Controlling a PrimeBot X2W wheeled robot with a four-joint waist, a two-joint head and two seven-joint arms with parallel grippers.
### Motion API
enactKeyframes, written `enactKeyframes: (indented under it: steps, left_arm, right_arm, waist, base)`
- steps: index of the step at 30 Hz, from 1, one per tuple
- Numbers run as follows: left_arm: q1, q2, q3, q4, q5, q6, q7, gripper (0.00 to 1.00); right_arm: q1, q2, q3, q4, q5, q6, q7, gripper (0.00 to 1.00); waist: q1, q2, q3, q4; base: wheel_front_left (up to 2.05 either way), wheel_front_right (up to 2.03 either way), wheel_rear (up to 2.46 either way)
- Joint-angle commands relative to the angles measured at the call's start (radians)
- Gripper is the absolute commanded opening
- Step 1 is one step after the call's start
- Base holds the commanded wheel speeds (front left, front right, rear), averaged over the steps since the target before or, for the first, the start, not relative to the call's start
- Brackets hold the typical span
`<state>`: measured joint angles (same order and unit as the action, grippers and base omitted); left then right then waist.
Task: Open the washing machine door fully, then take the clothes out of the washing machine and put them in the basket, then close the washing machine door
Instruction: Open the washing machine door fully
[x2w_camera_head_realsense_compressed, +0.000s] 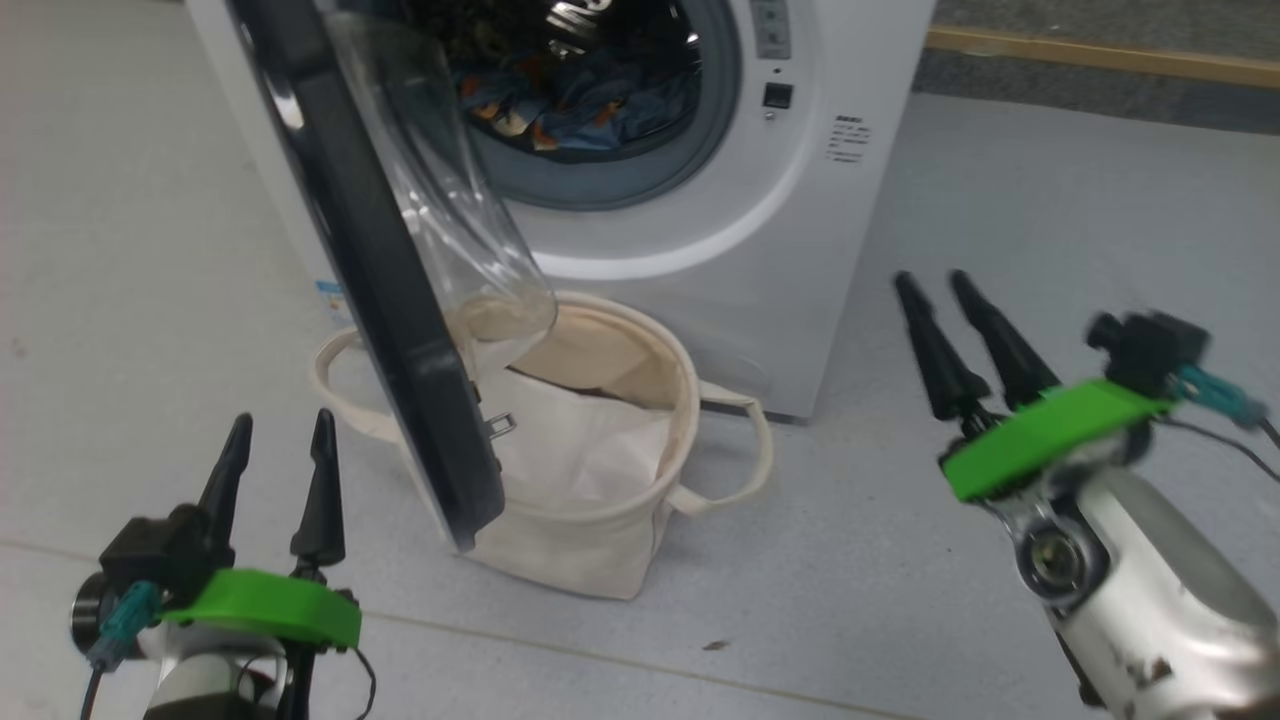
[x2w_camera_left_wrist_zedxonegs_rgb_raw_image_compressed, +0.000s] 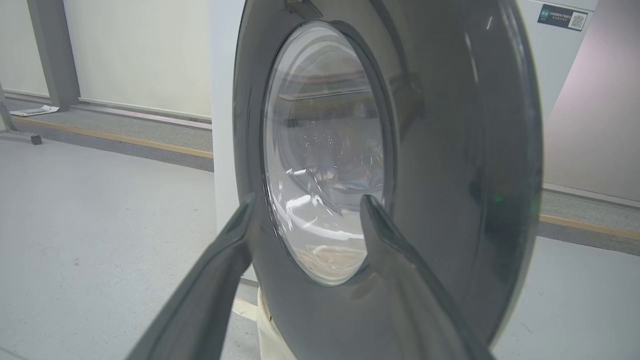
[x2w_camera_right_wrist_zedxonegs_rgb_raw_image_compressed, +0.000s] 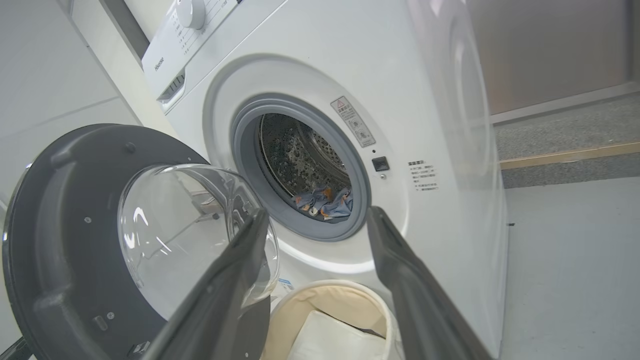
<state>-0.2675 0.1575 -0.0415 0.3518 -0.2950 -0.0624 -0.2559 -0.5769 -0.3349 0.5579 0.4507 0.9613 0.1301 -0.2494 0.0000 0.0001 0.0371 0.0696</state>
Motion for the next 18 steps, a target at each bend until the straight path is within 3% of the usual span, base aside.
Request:
enactKeyframes:
  steps: [1, 9, 18]
  left_arm:
    - [-0.019, 0.037, 0.042, -0.025, 0.002, -0.005, -0.006, 1.00]
    - [0.019, 0.065, 0.043, -0.012, -0.002, -0.016, -0.006, 1.00]
    - [0.034, 0.071, 0.042, -0.017, -0.017, -0.021, -0.006, 1.00]
  right_arm:
    - [0.049, 0.028, -0.063, -0.054, -0.072, 0.001, -0.012, 1.00]
    - [0.294, 0.145, -0.370, -0.215, -0.415, 0.001, -0.012, 1.00]
    - [0.434, 0.210, -0.498, -0.280, -0.559, 0.001, -0.012, 1.00]
  waist:
    - [0.0000, -0.0001, -0.014, -0.019]
    - [0.0000, -0.0001, -0.043, -0.054]
    - [0.0000, -0.0001, -0.053, -0.066]
  base:
    - [0.00, 0.00, 0.00]
    - [0.00, 0.00, 0.00]
    - [0.00, 0.00, 0.00]
